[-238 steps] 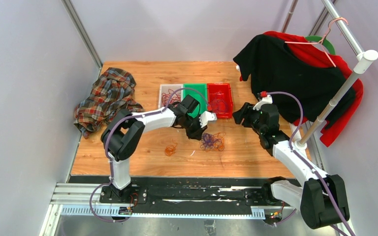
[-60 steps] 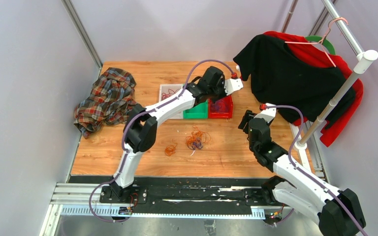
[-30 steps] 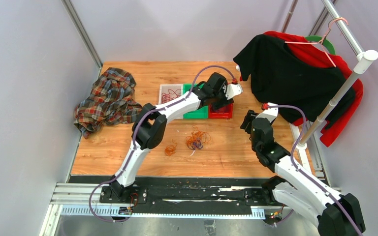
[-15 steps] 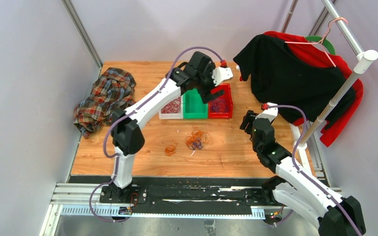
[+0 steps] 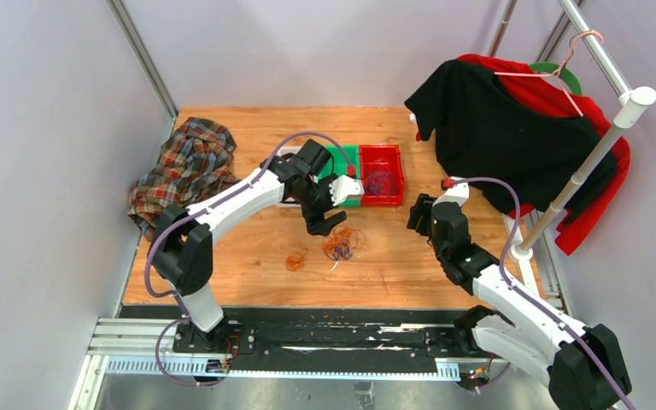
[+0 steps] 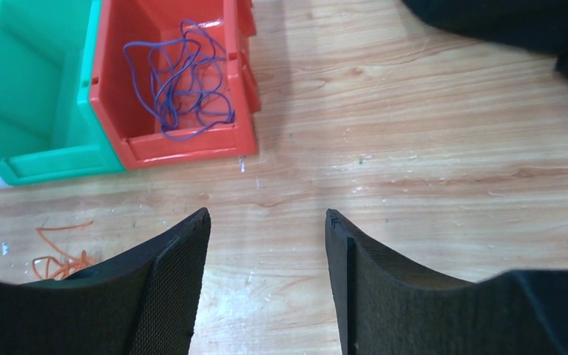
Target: Untangle the cables
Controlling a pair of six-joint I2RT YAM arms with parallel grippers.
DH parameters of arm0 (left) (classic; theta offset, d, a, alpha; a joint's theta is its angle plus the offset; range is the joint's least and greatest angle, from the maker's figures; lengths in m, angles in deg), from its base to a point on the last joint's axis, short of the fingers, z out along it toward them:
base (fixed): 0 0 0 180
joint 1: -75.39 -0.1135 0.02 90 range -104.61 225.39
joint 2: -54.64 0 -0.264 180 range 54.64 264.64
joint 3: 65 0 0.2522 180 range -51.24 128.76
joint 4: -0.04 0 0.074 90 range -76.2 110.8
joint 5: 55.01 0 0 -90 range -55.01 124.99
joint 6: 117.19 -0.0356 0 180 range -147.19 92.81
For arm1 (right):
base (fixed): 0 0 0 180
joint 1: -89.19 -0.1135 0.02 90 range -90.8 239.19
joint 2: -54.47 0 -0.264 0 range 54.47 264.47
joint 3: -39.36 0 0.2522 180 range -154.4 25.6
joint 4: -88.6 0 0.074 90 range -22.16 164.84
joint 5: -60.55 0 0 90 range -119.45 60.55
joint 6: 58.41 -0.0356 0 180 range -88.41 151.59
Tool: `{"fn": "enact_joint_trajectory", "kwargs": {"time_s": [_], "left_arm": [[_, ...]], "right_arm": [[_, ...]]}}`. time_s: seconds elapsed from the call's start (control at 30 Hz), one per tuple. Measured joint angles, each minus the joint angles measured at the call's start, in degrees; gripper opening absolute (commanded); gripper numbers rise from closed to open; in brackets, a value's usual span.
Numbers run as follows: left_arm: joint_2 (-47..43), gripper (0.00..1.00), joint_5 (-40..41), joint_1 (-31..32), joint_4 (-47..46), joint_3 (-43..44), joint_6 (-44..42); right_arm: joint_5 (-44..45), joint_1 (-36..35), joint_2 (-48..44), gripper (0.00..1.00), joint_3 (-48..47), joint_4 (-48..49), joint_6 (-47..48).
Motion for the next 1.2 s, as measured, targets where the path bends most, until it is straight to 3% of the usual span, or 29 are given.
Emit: {"fn": "enact_joint_trajectory", "kwargs": {"time_s": [0.4, 0.67, 1.03, 1.1, 1.2], "left_arm": [[3.04, 0.73, -8.52, -1.49, -4.94, -2.78, -1.14], [4.17, 0.66, -10.01, -1.31, -6.38, -6.03, -0.87], [6.23, 0.16, -7.82, -0.98, -13.03, -7.23, 2.56], [6.19, 0.10, -7.78, -0.98, -12.98, -7.39, 2.64], [5.75, 0.10, -7.65, -0.98, -12.55, -7.67, 2.80]], "right_arm": [[-4.92, 0.00, 1.14, 0.56, 0.00, 0.02, -1.03], [-6.14, 0.00, 3.34, 0.52, 0.00, 0.44, -1.73], [-7.28, 0.00, 4.28, 0.48, -0.26, 1.07, -2.25], [-7.45, 0.00, 4.28, 0.48, -0.26, 1.11, -2.29], [-7.61, 0.00, 4.33, 0.47, -0.28, 1.27, -2.34]]}}
